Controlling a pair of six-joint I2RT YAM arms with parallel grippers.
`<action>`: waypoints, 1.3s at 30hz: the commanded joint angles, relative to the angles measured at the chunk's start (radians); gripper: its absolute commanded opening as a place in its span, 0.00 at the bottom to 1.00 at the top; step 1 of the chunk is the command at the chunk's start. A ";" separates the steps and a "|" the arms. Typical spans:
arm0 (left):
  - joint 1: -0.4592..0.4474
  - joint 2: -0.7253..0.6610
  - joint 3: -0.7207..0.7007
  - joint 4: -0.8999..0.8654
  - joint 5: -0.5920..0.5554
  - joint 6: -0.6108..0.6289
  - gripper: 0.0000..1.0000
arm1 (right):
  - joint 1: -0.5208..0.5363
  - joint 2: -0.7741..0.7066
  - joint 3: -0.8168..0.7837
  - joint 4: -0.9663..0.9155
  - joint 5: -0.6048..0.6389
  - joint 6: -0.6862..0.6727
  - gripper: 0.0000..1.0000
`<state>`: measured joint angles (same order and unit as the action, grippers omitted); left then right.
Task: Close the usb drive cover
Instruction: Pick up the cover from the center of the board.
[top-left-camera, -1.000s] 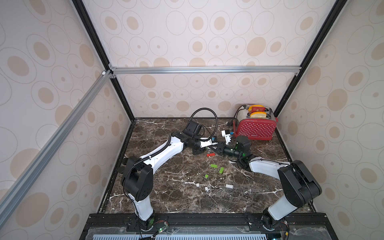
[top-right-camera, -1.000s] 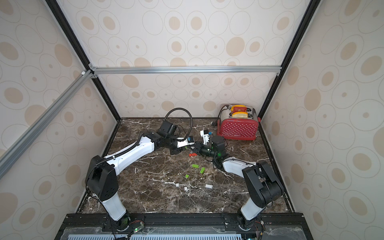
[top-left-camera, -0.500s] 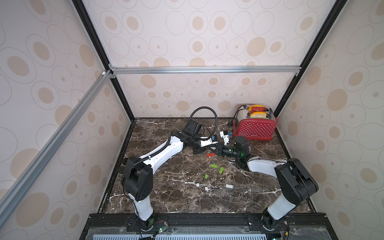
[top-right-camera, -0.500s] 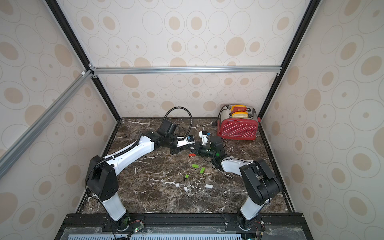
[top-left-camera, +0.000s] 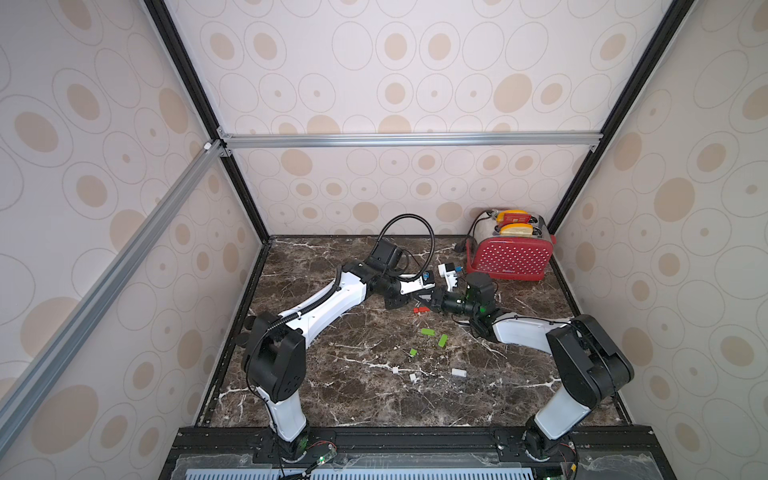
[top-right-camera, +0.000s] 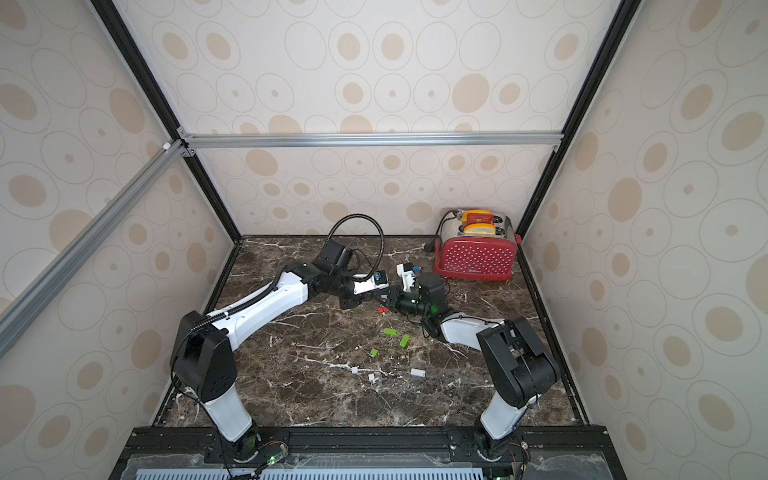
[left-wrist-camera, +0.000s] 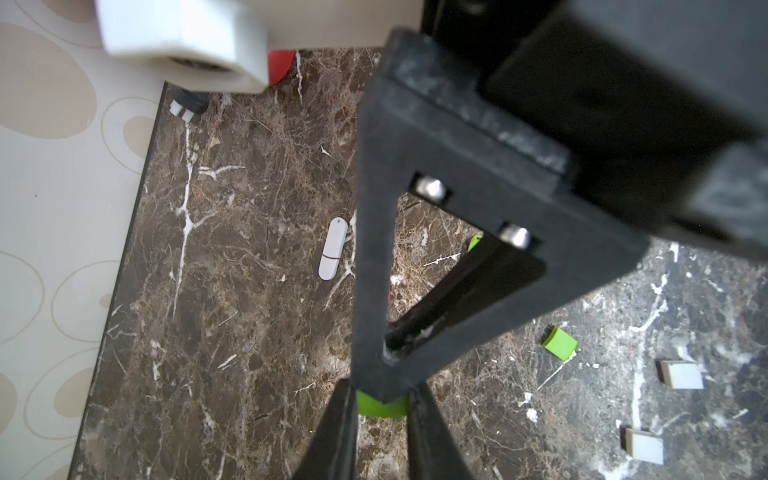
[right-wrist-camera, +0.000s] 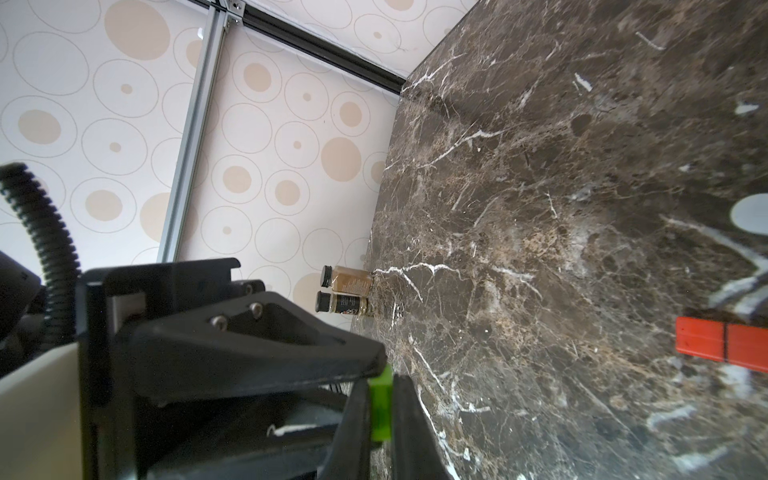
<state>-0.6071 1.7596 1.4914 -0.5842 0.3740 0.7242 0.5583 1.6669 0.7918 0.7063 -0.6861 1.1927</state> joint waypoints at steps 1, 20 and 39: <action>-0.011 -0.036 0.034 -0.002 0.018 -0.032 0.44 | 0.003 -0.004 0.006 0.017 -0.013 -0.019 0.03; 0.375 -0.154 -0.345 0.622 0.791 -1.312 0.51 | -0.045 -0.018 -0.023 0.244 -0.093 0.212 0.02; 0.340 -0.105 -0.361 0.803 0.869 -1.528 0.46 | 0.039 0.123 0.099 0.443 -0.037 0.359 0.00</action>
<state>-0.2543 1.6608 1.1152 0.1749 1.2049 -0.7715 0.5911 1.7813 0.8631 1.0962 -0.7204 1.5414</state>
